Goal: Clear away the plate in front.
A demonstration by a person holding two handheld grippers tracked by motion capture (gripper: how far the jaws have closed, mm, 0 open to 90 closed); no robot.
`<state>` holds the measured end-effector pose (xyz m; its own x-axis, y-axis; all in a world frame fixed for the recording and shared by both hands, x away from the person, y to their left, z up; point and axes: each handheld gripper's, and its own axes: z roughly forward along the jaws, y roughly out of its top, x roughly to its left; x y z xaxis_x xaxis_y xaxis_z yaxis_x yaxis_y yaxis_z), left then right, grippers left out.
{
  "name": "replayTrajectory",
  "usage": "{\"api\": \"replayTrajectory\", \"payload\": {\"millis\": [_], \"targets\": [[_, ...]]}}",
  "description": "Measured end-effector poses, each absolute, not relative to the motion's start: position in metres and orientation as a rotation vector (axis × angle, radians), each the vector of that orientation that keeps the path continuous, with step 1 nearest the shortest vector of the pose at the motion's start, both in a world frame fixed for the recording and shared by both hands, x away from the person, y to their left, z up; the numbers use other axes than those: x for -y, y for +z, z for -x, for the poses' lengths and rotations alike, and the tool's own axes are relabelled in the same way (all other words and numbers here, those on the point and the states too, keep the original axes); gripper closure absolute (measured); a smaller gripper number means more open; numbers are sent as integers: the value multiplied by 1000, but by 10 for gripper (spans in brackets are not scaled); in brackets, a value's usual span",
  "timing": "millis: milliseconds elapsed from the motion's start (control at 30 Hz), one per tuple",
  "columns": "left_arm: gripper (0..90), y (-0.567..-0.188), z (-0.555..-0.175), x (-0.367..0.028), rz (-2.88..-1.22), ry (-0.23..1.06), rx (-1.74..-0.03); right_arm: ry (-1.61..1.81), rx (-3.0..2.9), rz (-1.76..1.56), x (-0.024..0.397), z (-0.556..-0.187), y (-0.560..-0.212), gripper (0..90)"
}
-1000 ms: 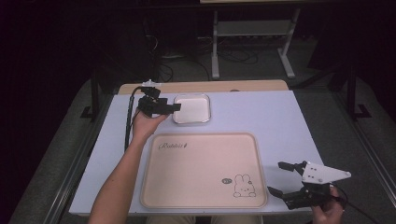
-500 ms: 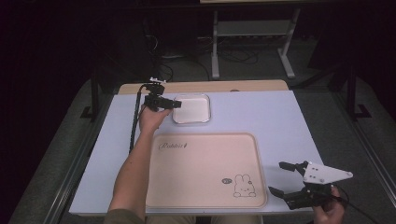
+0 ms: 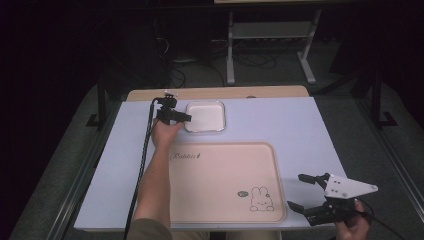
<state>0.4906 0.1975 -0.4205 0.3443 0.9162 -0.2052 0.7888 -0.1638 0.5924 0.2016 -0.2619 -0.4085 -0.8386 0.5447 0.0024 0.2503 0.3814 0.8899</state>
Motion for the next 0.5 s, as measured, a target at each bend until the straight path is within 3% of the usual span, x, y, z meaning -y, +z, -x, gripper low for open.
{"api": "replayTrajectory", "payload": {"millis": [267,467,500], "targets": [[521,-431,-492,-192,-2013,270,-1521,1442,-2357,-695,261,-202,-408,131],[712,-442,-491,-191,-1996,235,-1594,1449,-2356,-689,261,-201,-408,131],[712,-442,-491,-192,-1985,230,-1604,1453,-2352,-688,262,-200,-408,131]]}}
